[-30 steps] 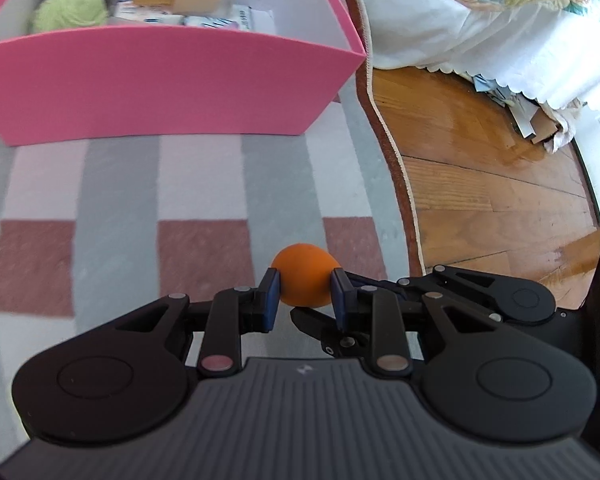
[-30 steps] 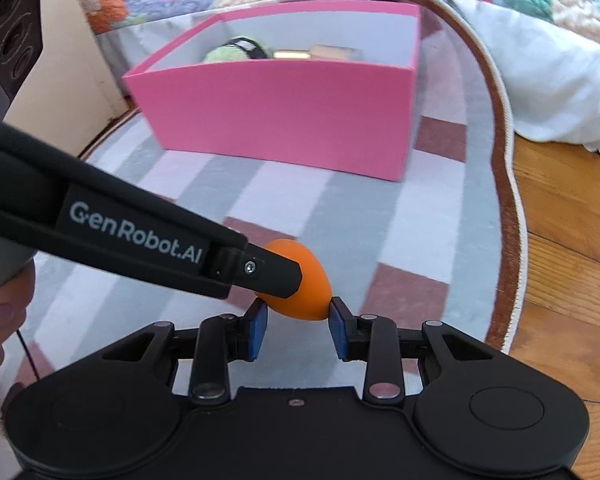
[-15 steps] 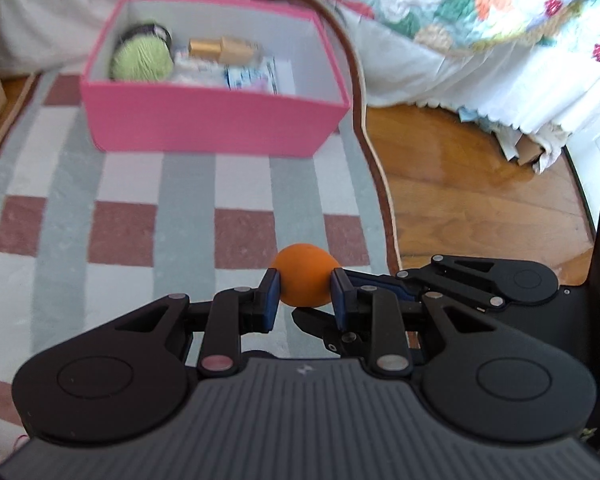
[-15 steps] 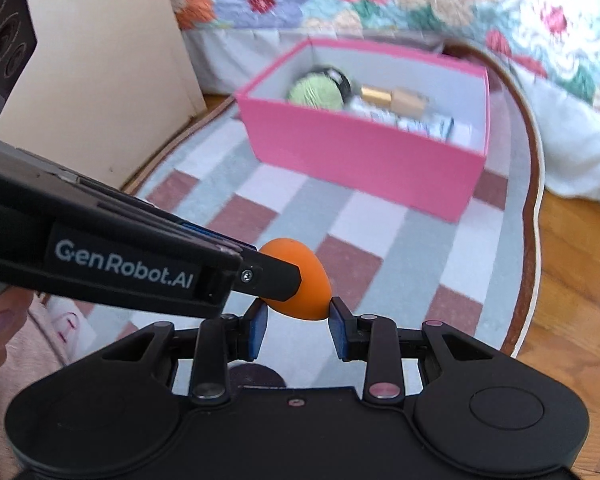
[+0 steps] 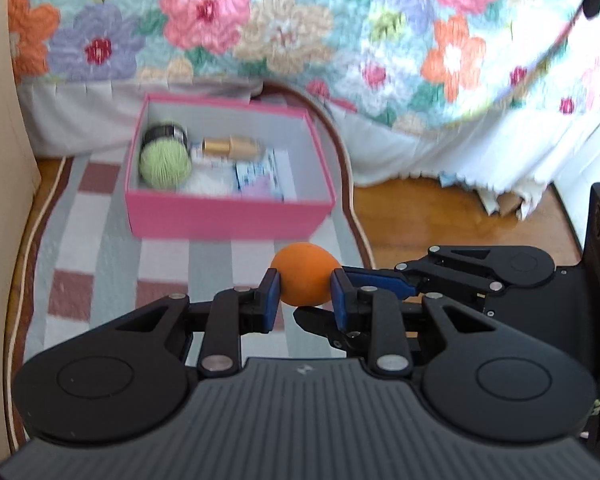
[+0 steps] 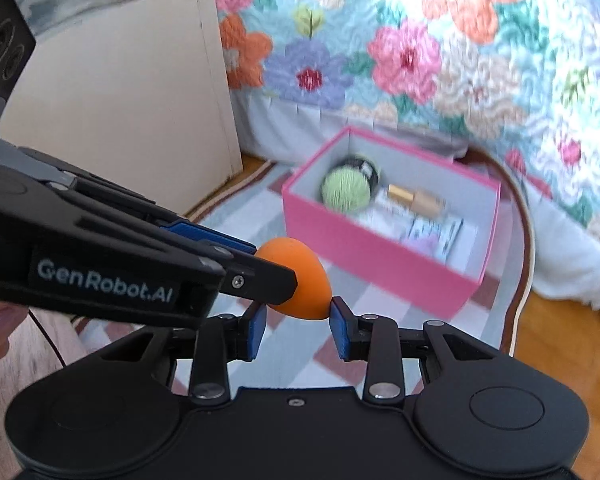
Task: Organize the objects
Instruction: 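Lift the orange sponge with the left tool and carry it over the pink box, then lower the sponge into the pink box and open the left tool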
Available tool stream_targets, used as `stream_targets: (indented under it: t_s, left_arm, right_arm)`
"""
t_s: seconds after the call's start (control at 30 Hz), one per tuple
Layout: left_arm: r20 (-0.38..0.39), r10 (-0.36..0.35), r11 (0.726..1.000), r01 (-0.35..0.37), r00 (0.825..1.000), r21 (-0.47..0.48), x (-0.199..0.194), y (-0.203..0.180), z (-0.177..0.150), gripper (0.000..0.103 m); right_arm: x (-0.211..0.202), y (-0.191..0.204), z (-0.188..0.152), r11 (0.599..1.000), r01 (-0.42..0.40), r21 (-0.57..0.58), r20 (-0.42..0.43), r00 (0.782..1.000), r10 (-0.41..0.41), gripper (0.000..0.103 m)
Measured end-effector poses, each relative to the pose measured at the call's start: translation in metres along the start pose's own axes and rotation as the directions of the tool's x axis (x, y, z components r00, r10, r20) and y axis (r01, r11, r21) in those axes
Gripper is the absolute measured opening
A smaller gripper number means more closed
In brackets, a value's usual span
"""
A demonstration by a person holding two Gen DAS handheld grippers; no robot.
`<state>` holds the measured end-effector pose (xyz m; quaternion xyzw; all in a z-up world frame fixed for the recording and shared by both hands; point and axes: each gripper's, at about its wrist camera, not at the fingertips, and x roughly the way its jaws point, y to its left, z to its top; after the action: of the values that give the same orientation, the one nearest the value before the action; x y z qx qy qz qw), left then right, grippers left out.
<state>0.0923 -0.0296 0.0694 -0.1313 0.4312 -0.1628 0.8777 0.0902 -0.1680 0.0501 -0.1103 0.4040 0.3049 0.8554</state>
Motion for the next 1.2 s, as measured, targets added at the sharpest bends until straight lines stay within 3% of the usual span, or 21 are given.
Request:
stream_targets:
  t_s: [0.2,0.43,0.83,1.2]
  left_arm:
    - [0.069,0.015,1.000,-0.015,0.998,0.000,0.009,0.009,0.040,0.026]
    - [0.093,0.075,0.997,-0.074,0.993,-0.019,0.064,0.028,0.084,0.026]
    - [0.040,0.024,0.992,-0.019,0.999,-0.122,0.191,0.086,0.128,0.026]
    - [-0.053,0.002,0.981,-0.012,0.999,-0.193,0.270,0.129,0.135,0.025]
  right_arm:
    - [0.010,-0.019,0.042,1.000,-0.007,-0.003,0.045,0.999,0.007,0.040]
    - [0.060,-0.051,0.077,1.000,-0.004,-0.018,0.063,0.998,0.005,0.040]
    - [0.178,-0.123,0.107,1.000,0.015,0.006,-0.043,0.999,-0.015,0.040]
    - [0.260,-0.168,0.105,0.987,-0.018,0.162,-0.154,0.987,0.043,0.040]
